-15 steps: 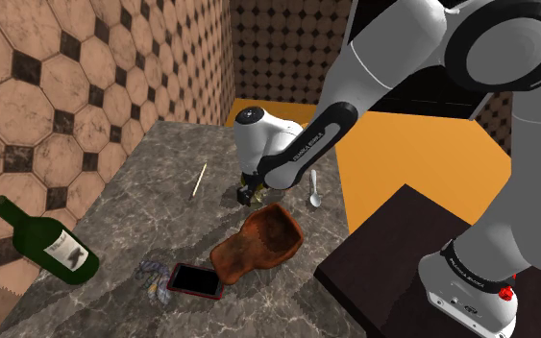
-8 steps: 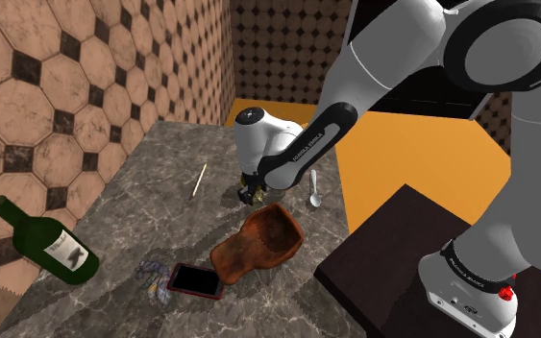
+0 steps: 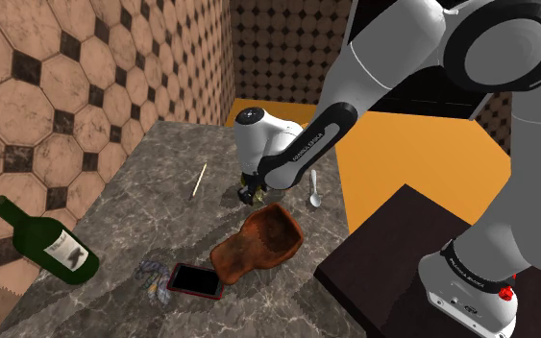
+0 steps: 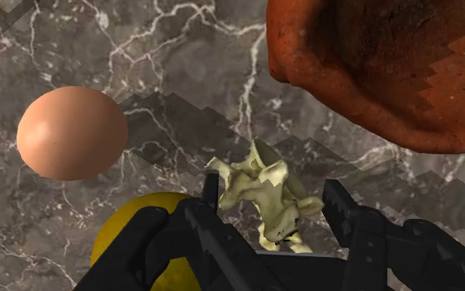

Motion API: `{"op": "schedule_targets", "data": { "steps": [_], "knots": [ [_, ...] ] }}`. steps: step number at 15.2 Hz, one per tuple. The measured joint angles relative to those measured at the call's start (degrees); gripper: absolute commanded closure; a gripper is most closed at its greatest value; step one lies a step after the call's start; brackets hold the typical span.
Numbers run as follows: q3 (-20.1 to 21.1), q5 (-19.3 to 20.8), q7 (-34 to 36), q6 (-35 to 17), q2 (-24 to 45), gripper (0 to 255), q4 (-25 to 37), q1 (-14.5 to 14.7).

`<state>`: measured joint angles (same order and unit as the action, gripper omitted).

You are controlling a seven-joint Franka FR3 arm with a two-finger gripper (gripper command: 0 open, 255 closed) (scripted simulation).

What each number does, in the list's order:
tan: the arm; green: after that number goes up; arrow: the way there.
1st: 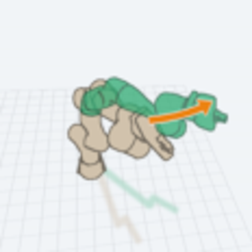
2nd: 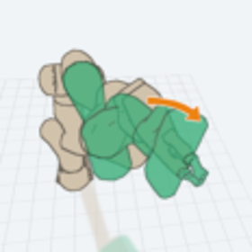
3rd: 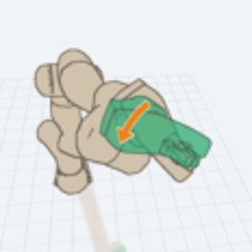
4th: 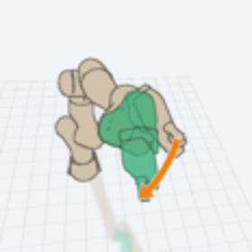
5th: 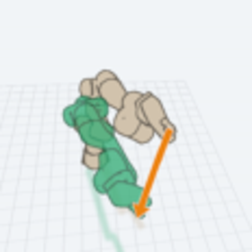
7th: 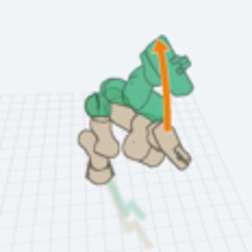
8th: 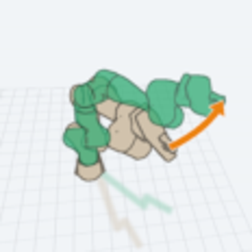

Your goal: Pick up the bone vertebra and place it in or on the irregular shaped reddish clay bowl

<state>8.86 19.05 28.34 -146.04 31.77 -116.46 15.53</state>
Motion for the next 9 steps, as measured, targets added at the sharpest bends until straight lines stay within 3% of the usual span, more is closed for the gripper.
{"op": "schedule_targets", "data": {
  "steps": [9],
  "knots": [
    [1.35, -1.75, -1.47, 3.65, -4.6, 255, -0.9, -0.86]
  ]
}}
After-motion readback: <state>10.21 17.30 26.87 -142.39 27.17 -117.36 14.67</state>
